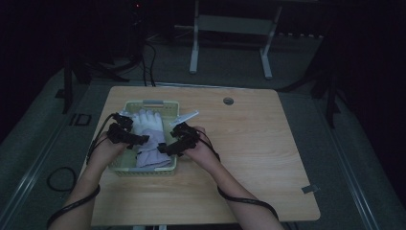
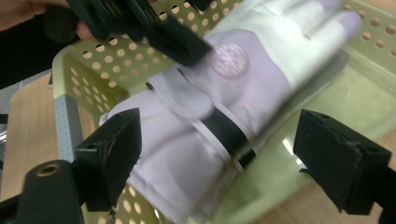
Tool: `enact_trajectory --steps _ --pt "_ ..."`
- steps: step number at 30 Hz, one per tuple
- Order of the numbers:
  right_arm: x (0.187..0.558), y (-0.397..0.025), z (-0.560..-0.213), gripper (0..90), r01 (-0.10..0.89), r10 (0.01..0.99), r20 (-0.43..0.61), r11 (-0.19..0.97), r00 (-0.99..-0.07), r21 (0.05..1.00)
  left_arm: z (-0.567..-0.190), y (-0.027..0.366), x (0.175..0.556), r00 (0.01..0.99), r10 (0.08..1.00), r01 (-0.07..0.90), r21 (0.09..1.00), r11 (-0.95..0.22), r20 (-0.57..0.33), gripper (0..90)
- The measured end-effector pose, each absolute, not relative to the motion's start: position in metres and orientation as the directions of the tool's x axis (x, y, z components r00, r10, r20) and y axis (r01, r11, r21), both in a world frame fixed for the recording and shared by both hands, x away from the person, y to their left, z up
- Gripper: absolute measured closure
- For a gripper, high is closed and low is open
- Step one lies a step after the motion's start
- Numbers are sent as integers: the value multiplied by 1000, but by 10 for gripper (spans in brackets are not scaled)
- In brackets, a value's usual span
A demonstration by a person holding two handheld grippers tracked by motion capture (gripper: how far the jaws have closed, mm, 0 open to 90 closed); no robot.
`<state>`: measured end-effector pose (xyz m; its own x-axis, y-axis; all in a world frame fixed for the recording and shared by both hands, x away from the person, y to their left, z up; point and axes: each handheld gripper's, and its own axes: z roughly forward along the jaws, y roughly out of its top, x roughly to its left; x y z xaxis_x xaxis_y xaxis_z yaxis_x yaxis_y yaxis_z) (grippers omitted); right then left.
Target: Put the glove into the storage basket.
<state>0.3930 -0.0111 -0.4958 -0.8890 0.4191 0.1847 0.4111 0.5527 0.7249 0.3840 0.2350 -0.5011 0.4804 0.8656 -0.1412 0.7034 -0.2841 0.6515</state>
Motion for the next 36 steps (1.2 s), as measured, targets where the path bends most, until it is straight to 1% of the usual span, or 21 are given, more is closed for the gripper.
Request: enact_trajectory --steps 2,3,6,9,12,13,14,15,19,23,27,36 --pt "393 -18 -495 152 418 420 197 538 -886 732 -497 235 378 485 860 689 675 -263 -159 132" --pt "393 -21 -495 152 413 419 192 536 -887 736 -495 234 375 492 856 679 686 -261 -161 117" --pt "393 -31 -495 151 409 426 184 529 -886 744 -491 226 365 513 843 647 719 -255 -163 112" --pt "394 -40 -495 151 416 437 186 521 -880 745 -488 216 357 537 827 625 737 -256 -167 82" --pt "394 -50 -494 151 408 440 172 525 -881 746 -483 207 347 552 813 607 757 -242 -184 74" --pt "393 -53 -493 151 409 441 172 526 -881 745 -481 204 344 556 812 606 754 -251 -176 58" --pt "393 -56 -493 152 409 444 168 528 -880 744 -480 200 341 560 813 600 755 -263 -162 12" --pt "393 -59 -492 151 404 445 160 530 -881 746 -479 196 338 563 813 590 761 -271 -147 10" --pt "392 -71 -491 151 404 450 160 522 -878 751 -477 180 329 599 780 582 768 -268 -182 10" --pt "391 -84 -489 152 400 456 153 514 -876 758 -474 161 321 634 751 546 793 -269 -182 10" --pt "392 -98 -488 155 401 468 147 505 -871 764 -473 145 317 664 706 543 807 -230 -245 10" --pt "391 -132 -485 156 405 499 135 486 -856 774 -474 107 306 734 628 497 834 -239 -257 11"
